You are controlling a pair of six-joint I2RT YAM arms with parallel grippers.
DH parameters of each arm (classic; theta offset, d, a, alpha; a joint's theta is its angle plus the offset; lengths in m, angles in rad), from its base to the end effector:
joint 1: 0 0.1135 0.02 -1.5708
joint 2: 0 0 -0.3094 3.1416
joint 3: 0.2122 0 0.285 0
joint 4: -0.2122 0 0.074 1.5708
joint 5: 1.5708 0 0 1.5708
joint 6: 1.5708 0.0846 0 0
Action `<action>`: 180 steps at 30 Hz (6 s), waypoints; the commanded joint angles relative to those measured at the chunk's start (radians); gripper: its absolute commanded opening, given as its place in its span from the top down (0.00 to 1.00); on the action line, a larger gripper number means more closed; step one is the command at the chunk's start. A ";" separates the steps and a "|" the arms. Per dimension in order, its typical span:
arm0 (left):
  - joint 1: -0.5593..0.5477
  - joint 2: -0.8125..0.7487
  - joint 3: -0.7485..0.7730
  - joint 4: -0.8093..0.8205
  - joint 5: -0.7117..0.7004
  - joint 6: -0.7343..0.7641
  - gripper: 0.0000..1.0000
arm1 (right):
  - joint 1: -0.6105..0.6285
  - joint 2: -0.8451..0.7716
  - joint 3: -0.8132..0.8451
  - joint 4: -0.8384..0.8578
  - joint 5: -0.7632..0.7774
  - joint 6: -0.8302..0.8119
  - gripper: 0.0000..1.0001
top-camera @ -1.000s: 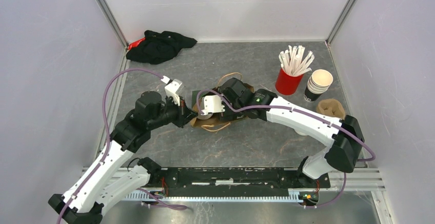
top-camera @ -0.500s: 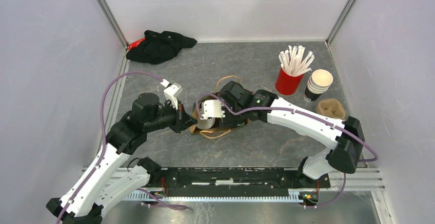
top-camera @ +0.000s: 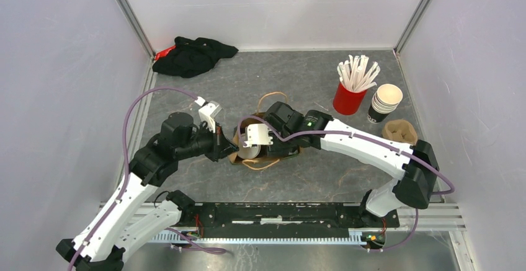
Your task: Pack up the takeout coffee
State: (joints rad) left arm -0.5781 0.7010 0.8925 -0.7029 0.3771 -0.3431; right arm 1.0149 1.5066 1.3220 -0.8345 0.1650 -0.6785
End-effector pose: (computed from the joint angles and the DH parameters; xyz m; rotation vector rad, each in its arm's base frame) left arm 0.1327 -0.1238 0.3503 0.4956 2.1286 -0.9365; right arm 0.2058 0.3049 0.2960 -1.8853 1.7476 -0.0877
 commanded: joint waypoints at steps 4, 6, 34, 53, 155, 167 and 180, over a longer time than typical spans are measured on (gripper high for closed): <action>0.003 0.026 0.027 0.026 0.064 -0.035 0.98 | 0.003 0.058 0.010 -0.016 0.016 -0.006 0.62; 0.003 0.040 0.035 0.027 0.066 -0.034 0.98 | 0.004 0.077 0.025 -0.005 0.007 -0.003 0.62; 0.003 0.091 0.020 -0.002 -0.035 -0.037 0.98 | 0.033 0.171 0.229 -0.229 0.134 0.177 0.69; 0.003 0.107 0.042 -0.001 0.023 -0.023 0.98 | 0.054 0.186 0.244 -0.123 0.288 0.266 0.69; 0.004 0.245 0.202 0.258 -0.385 -0.167 0.98 | -0.180 -0.297 -0.110 0.433 -0.595 0.338 0.76; 0.004 0.345 0.334 0.046 -0.674 -0.183 0.98 | -0.180 -0.366 -0.073 0.383 -0.515 0.411 0.77; 0.029 0.417 0.447 -0.165 -0.956 -0.214 0.98 | -0.181 -0.489 0.001 0.309 -0.357 0.436 0.77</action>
State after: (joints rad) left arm -0.5655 1.1137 1.2751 -0.8162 -0.4530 -0.5117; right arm 0.8333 1.0714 1.2636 -0.4988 -0.2672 -0.2729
